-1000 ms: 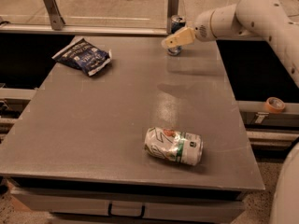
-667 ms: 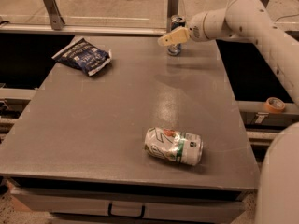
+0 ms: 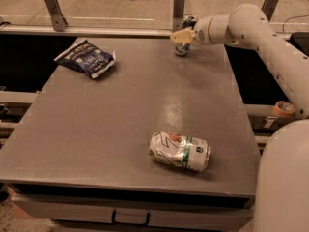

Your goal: Move redbull can near blue chip bag

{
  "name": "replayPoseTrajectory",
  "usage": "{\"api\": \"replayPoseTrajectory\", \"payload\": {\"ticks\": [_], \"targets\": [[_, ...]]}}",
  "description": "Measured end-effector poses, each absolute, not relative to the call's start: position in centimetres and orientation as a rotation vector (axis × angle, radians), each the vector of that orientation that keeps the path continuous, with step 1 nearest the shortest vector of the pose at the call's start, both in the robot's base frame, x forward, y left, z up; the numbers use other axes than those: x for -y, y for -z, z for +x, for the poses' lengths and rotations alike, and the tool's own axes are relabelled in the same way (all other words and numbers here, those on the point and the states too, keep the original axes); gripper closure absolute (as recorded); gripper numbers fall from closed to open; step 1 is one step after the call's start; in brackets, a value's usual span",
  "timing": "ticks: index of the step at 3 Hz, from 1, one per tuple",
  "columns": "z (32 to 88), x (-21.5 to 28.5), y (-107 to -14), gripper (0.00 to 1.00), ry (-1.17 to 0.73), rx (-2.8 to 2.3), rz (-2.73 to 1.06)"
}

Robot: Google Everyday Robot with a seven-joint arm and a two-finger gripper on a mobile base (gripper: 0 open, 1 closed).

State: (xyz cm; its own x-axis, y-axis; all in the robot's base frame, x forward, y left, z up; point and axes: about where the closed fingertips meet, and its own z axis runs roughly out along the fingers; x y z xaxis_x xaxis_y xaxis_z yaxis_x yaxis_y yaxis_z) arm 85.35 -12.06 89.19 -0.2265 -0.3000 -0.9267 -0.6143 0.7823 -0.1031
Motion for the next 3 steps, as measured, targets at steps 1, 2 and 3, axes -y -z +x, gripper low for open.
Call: {"api": "replayPoseTrajectory", "payload": {"ticks": [1,2,3], "targets": [[84.1,11.8,-90.4,0.64,-0.391,-1.784,-0.704],[80.6,10.5,-94.0,0.87,-0.469,-1.693,-0.748],[80.3,9.6,-94.4,1.0,-0.488,-1.673,-0.759]]}}
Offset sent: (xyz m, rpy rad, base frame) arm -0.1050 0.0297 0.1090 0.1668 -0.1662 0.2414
